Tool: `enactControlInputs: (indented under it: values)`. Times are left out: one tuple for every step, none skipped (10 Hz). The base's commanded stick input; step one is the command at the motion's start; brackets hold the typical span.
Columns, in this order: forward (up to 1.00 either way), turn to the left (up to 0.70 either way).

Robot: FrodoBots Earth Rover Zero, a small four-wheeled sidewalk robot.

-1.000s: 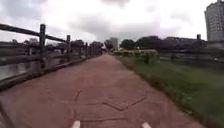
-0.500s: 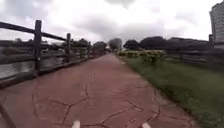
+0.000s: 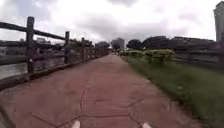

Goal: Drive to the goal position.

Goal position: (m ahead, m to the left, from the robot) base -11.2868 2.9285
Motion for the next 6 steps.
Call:
enactControlInputs:
  values:
    - [0.85, 0.10]
    - [0.85, 0.10]
    - [0.85, 0.10]
    - [0.85, 0.10]
    - [0.85, 0.10]
    - [0.85, 0.10]
